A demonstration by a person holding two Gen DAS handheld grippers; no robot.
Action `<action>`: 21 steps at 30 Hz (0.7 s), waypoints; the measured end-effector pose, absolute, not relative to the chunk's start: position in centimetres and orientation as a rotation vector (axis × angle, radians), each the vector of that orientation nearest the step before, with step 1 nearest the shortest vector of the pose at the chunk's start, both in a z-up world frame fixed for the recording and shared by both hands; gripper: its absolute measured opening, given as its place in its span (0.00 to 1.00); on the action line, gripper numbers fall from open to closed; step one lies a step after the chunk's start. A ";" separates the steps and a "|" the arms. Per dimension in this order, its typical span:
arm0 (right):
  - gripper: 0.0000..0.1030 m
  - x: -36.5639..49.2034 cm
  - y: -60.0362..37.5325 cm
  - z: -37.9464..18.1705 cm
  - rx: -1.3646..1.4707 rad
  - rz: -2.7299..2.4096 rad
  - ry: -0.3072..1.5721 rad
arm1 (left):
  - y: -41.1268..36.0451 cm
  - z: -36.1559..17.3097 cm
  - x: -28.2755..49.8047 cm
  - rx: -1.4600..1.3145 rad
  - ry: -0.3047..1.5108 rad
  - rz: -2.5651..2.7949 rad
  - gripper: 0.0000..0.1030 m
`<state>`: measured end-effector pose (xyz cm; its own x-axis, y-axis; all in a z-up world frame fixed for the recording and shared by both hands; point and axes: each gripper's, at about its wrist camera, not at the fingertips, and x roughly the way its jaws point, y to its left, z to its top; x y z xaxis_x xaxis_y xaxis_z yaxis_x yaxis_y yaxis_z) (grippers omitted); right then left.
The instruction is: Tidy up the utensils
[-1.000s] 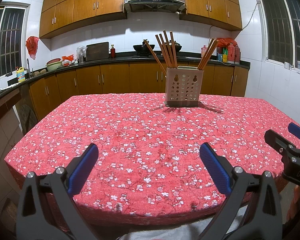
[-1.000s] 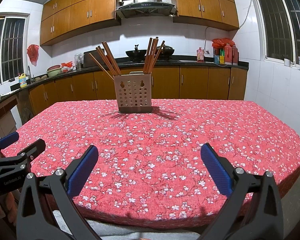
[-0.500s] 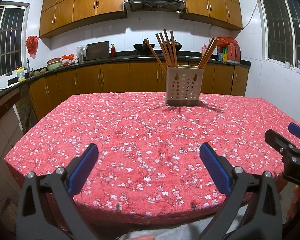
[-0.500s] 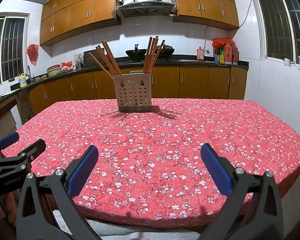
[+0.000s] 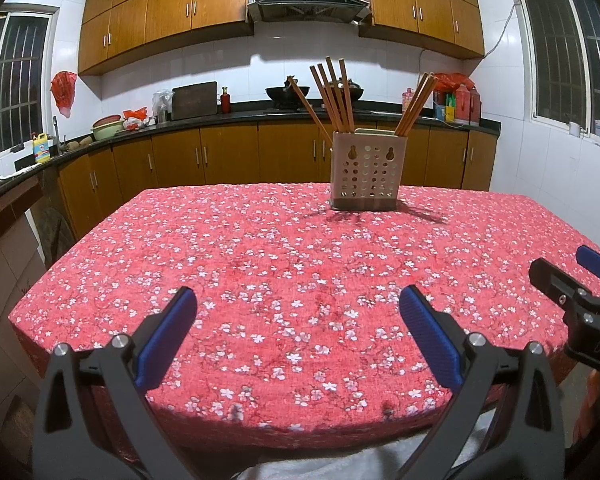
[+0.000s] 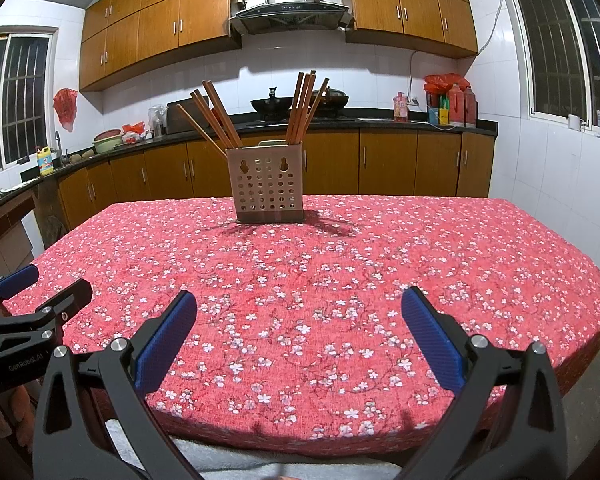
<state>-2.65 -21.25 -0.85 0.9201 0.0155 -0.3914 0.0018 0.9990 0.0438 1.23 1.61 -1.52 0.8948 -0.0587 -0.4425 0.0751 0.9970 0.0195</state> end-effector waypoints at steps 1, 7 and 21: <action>0.98 -2.7 -21.2 -0.9 0.044 0.007 0.403 | 1.6 -1.6 1.1 0.036 0.458 -0.069 0.96; 0.98 -2.6 -21.2 -0.8 0.044 0.007 0.403 | 1.9 -1.7 1.3 0.038 0.461 -0.068 0.96; 0.98 -2.7 -21.0 -0.7 0.045 0.007 0.403 | 2.3 -1.6 1.6 0.035 0.467 -0.064 0.96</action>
